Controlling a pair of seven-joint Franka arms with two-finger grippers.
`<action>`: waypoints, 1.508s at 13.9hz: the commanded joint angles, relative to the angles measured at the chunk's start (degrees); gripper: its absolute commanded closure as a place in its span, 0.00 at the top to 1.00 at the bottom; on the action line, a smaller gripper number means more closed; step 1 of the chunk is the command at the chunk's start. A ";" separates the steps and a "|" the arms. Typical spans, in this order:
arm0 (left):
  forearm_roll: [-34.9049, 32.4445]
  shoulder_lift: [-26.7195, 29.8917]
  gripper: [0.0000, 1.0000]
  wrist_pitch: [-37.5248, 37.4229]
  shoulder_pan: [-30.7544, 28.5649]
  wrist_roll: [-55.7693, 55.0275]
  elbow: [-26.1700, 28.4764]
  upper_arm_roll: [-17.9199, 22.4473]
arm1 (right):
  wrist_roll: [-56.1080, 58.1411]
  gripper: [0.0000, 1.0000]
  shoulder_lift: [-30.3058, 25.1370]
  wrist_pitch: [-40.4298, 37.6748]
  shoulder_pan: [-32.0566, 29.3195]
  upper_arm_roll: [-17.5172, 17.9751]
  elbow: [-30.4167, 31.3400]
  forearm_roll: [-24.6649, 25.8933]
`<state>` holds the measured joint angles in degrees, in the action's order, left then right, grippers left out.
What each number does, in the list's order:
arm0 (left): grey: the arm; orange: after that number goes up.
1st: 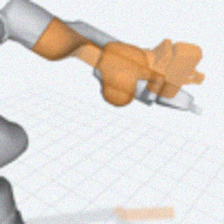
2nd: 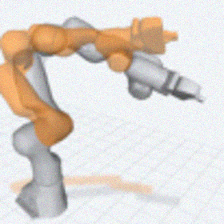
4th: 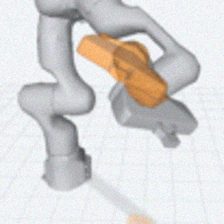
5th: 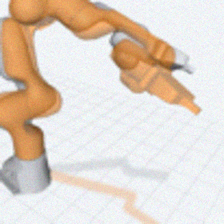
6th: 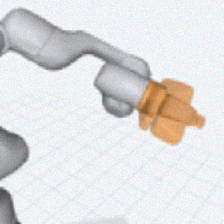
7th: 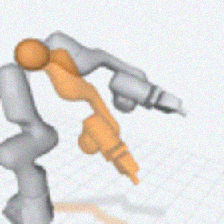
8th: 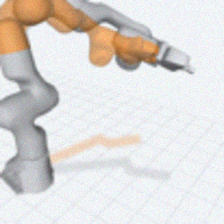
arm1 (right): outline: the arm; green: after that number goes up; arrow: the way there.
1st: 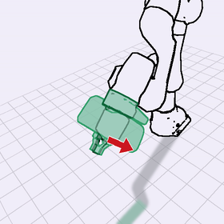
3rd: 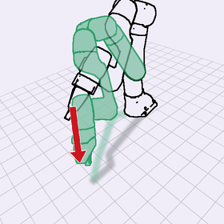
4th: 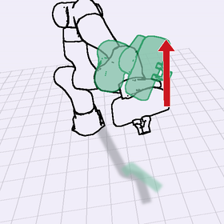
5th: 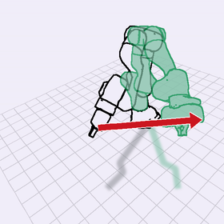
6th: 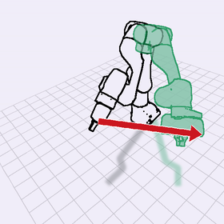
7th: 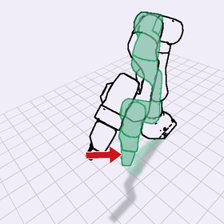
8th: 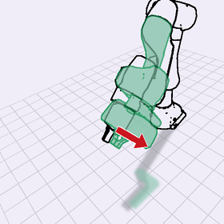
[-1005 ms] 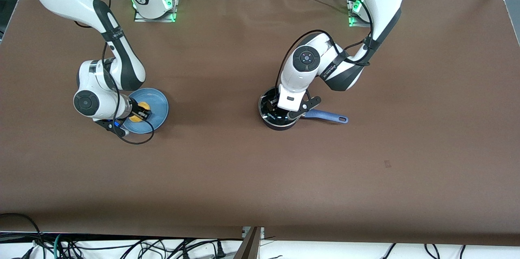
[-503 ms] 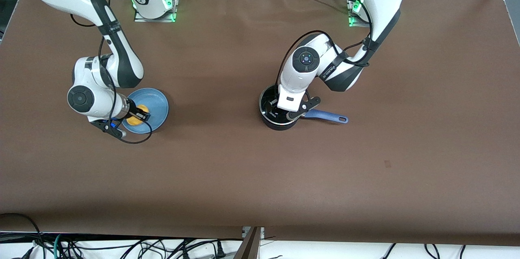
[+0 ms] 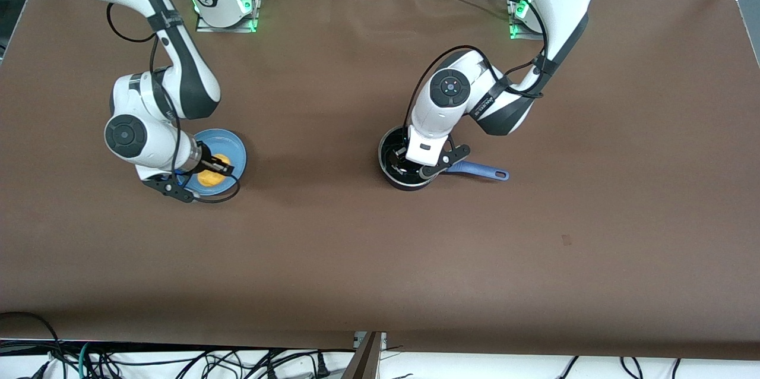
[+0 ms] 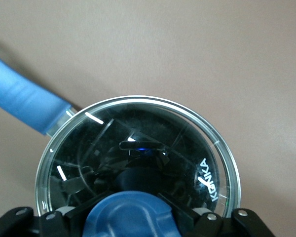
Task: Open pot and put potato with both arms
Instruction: 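Lift the lid aside with the left gripper while the right gripper carries the potato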
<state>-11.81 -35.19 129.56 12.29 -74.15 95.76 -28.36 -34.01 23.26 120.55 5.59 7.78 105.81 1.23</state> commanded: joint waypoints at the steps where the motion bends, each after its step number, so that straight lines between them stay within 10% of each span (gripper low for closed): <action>1: -1.72 0.47 0.00 -7.20 -1.83 5.13 -5.22 -0.20 | -1.66 0.50 0.03 -1.63 0.47 4.68 -3.49 -0.78; 7: -1.64 3.27 0.00 -13.71 -11.48 26.20 -5.86 -0.29 | -7.90 0.50 3.20 -0.68 12.84 6.19 -11.15 -3.59; 12: -0.15 12.41 0.00 -15.49 -24.65 46.51 3.71 -2.04 | -17.04 0.50 11.71 4.34 21.82 6.28 -23.16 -3.77; 21: -2.15 11.99 0.00 -1.34 -40.59 65.18 16.47 -4.07 | -18.28 0.50 22.00 16.82 29.21 6.45 -29.69 -5.97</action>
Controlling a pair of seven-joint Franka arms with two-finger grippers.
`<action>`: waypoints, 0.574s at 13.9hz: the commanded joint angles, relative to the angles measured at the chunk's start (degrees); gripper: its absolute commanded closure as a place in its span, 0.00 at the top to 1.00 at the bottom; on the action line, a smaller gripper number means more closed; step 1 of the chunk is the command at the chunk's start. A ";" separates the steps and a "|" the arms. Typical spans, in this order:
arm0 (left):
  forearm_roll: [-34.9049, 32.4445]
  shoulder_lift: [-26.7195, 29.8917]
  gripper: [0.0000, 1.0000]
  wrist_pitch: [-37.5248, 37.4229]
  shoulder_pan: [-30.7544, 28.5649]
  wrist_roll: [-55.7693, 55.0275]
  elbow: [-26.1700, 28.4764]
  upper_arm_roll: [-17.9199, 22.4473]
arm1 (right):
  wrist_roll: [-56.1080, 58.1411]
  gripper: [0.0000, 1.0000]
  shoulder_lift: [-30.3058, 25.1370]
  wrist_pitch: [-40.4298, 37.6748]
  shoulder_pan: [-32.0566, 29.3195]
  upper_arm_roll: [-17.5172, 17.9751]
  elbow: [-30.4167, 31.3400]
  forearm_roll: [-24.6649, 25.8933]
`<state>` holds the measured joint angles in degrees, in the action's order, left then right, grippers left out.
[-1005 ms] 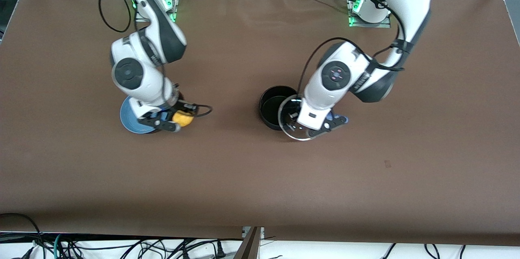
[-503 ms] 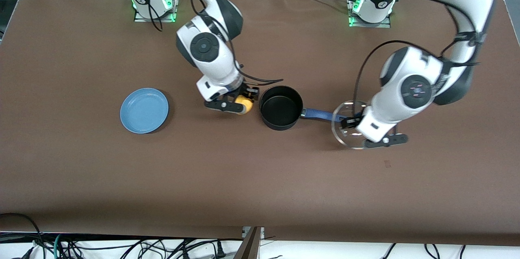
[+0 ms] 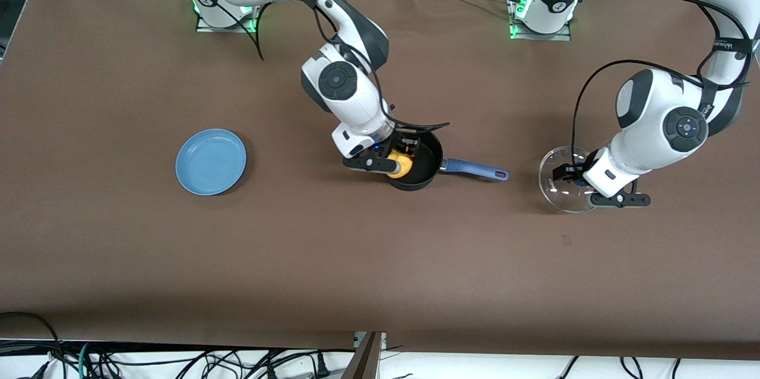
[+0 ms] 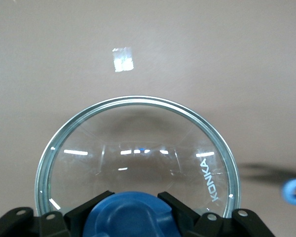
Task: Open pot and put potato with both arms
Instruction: 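Drop the potato into the saucepan while the left gripper sets the lid down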
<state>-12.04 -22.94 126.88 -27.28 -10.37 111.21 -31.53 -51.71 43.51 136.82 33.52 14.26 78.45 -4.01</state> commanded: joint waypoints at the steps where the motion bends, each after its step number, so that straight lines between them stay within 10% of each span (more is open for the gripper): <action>1: -3.32 -1.39 0.00 1.87 -1.54 1.40 0.94 -0.82 | -0.76 0.50 2.19 0.55 1.98 -0.11 -2.34 -0.65; 8: -7.54 -8.69 0.00 4.60 -2.25 0.09 1.55 -0.55 | -0.05 0.51 5.18 0.73 2.69 -0.11 -2.34 -0.21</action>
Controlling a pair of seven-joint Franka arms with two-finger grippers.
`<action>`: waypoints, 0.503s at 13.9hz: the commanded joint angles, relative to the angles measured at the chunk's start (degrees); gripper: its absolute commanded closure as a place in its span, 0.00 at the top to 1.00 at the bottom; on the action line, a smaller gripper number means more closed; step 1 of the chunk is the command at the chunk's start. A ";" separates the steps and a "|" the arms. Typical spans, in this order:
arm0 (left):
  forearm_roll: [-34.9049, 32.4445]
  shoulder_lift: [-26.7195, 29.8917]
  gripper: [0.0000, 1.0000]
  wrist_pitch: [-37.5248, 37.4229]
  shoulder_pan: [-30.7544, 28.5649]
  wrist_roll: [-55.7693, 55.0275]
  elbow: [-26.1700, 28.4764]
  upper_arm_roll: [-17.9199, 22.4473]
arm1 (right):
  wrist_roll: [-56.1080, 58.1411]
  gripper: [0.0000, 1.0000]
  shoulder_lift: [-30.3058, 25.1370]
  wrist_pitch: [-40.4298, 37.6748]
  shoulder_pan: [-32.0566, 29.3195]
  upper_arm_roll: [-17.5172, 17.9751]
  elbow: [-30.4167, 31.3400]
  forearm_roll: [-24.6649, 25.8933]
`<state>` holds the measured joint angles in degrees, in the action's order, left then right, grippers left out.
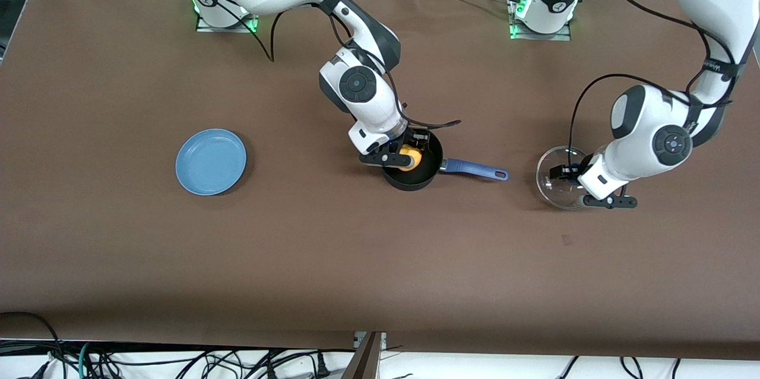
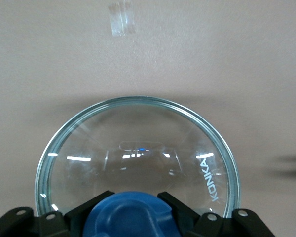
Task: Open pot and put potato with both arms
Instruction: 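Drop the potato into the saucepan while the left gripper sets the lid down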
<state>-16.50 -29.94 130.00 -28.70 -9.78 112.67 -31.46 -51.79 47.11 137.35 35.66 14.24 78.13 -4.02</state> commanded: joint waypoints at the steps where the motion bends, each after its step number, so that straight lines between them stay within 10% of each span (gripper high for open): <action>1: -4.23 -2.48 0.00 2.09 -0.83 -0.94 0.09 -0.62 | -0.24 0.55 2.02 0.20 0.55 -0.09 -2.02 -0.19; 4: -5.65 -4.77 0.02 4.03 -1.00 -1.39 0.09 0.25 | -0.77 0.81 2.11 0.20 0.55 -0.09 -2.02 -0.37; 6: -5.65 -4.78 0.68 4.04 -0.92 -1.30 0.00 0.34 | -0.25 1.00 1.85 0.20 0.63 -0.09 -2.20 -0.11; 7: -5.65 -4.69 0.72 4.03 -1.00 -0.86 -0.17 0.34 | -0.07 1.00 1.32 -0.50 0.55 -0.09 -2.28 -0.11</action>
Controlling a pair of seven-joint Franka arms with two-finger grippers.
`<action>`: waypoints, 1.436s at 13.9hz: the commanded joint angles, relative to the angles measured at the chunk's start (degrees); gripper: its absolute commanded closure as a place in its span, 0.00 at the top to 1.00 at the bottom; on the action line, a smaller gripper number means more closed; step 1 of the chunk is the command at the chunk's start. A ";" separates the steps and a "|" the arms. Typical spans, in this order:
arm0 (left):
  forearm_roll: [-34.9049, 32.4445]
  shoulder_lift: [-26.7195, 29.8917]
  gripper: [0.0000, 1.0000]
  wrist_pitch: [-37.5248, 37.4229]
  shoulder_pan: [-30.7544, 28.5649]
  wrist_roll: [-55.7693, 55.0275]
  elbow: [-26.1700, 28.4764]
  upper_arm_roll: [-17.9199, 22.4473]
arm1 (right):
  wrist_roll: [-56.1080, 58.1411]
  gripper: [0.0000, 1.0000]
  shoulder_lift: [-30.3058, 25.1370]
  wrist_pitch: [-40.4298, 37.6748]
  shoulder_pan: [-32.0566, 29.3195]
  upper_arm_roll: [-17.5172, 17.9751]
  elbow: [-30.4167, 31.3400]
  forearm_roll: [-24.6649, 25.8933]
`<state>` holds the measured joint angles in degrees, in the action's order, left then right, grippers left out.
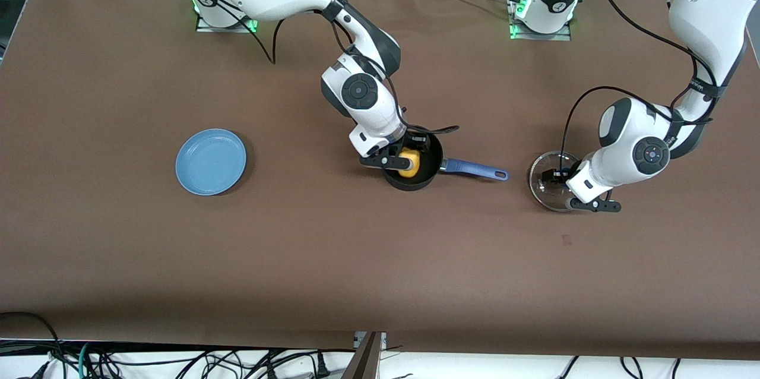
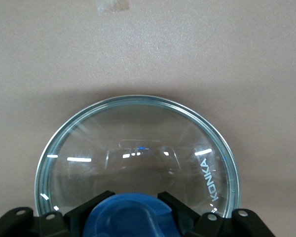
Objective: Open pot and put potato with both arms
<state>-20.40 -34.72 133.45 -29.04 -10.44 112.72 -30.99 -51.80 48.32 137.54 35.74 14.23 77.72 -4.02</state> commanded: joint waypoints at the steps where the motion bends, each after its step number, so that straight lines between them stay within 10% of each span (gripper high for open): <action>1: -1.75 0.27 0.85 0.50 -0.58 -0.10 -0.31 -0.13 | 0.03 1.00 -0.85 -1.48 0.21 -0.17 -1.87 -0.11; 2: -1.75 0.53 1.00 0.32 -0.67 -0.10 -0.48 -0.21 | 0.21 1.00 -1.64 -3.32 -0.06 -0.25 -1.87 -0.02; 8: -1.66 8.16 1.00 -3.18 -0.41 -0.10 -2.58 -2.14 | 9.76 1.00 -3.75 -22.38 -5.93 -0.69 -9.16 0.24; 16: -0.60 15.56 1.00 -40.52 -0.49 -0.02 -27.88 -16.46 | 26.30 1.00 -12.36 -39.44 -21.05 -2.18 -9.16 4.97; 20: 4.04 21.44 1.00 -43.19 0.47 1.13 -29.49 -14.64 | 39.99 1.00 -15.88 -45.76 -28.25 -2.71 -9.07 10.00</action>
<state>-19.17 -15.70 91.55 -29.11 -10.43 83.66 -47.39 -17.09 34.96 95.31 10.35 11.44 67.96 4.63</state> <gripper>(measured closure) 0.000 0.000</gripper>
